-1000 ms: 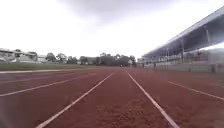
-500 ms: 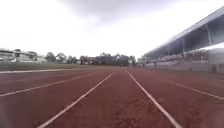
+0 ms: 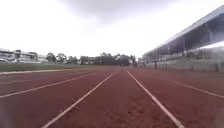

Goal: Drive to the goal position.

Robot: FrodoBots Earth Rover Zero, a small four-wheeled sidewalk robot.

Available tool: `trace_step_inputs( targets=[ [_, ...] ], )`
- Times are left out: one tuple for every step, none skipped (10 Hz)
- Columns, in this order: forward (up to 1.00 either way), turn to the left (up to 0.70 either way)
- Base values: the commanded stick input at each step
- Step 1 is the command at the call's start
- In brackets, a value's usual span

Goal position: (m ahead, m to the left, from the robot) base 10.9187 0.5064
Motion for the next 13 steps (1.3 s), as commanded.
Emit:
trace_step_inputs(
  targets=[
    [0.45,0.0],
    [0.45,0.0],
    [0.45,0.0],
    [0.45,0.0],
    [0.45,0.0],
    [0.45,0.0],
    [0.45,0.0],
    [0.45,0.0],
    [0.45,0.0],
    [0.45,0.0],
    [0.45,0.0],
    [0.45,0.0],
    [0.45,0.0]
  ],
)
